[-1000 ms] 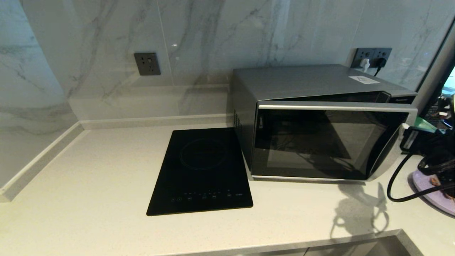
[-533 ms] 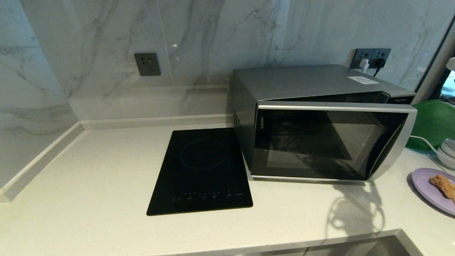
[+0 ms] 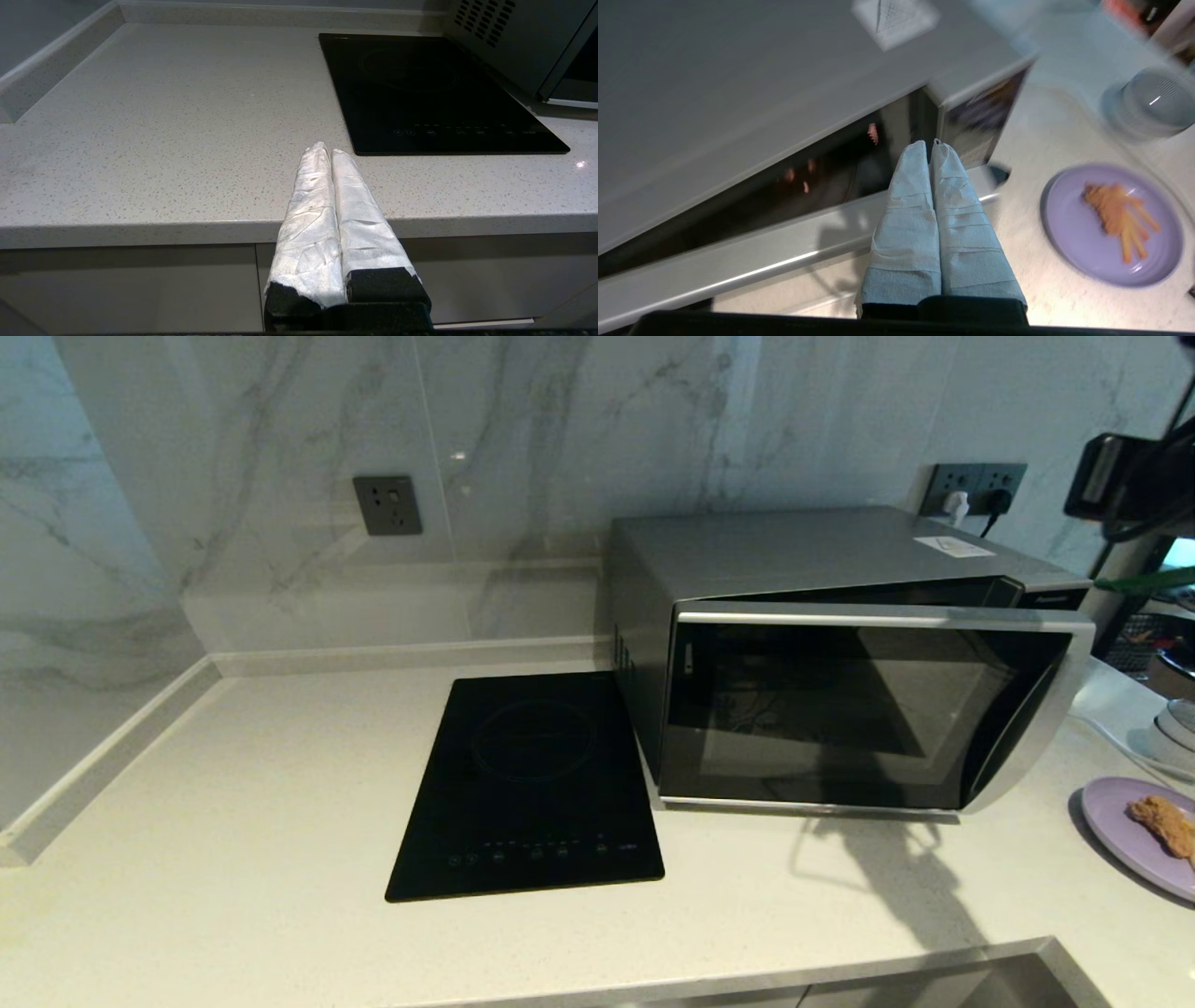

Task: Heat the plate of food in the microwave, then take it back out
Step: Open the microwave oven

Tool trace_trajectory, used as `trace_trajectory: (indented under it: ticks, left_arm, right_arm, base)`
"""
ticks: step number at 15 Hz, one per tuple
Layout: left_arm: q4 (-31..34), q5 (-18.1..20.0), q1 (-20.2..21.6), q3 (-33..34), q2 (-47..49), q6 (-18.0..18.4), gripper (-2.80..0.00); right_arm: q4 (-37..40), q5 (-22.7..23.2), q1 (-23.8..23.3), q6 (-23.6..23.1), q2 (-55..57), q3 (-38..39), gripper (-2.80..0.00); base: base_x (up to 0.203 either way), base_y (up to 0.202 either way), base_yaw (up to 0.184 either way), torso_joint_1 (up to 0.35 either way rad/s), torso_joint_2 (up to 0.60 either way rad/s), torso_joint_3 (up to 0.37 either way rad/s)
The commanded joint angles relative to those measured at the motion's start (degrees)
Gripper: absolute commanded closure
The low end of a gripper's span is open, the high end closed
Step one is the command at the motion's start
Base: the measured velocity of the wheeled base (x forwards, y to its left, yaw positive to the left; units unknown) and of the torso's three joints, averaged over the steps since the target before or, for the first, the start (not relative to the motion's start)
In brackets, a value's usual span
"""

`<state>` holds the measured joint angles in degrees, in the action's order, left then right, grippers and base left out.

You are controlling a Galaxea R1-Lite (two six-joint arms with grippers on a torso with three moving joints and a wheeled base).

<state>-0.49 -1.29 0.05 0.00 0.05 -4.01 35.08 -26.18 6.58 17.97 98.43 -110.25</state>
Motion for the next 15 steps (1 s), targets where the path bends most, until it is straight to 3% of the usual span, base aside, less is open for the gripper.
trace_trajectory:
  ticks: [1,4,15]
  left_arm:
    - [-0.04,-0.03,0.04,0.0,0.04,-0.03,0.0]
    - [-0.04,-0.03,0.04,0.0,0.04,-0.03,0.0]
    - [-0.04,-0.03,0.04,0.0,0.04,-0.03,0.0]
  right_arm:
    - [3.72,1.52,0.09,0.53,9.8,-4.07,0.0]
    - [2.78,6.43,-0.36,2.48,10.55,-4.18,0.0]
    - [1.32,7.6,-3.39,2.5,10.82,-2.81,0.0]
  base:
    - [0.0,0.0,0.0,0.0,0.0,0.0]
    - [0.0,0.0,0.0,0.0,0.0,0.0]
    - [0.0,0.0,0.0,0.0,0.0,0.0]
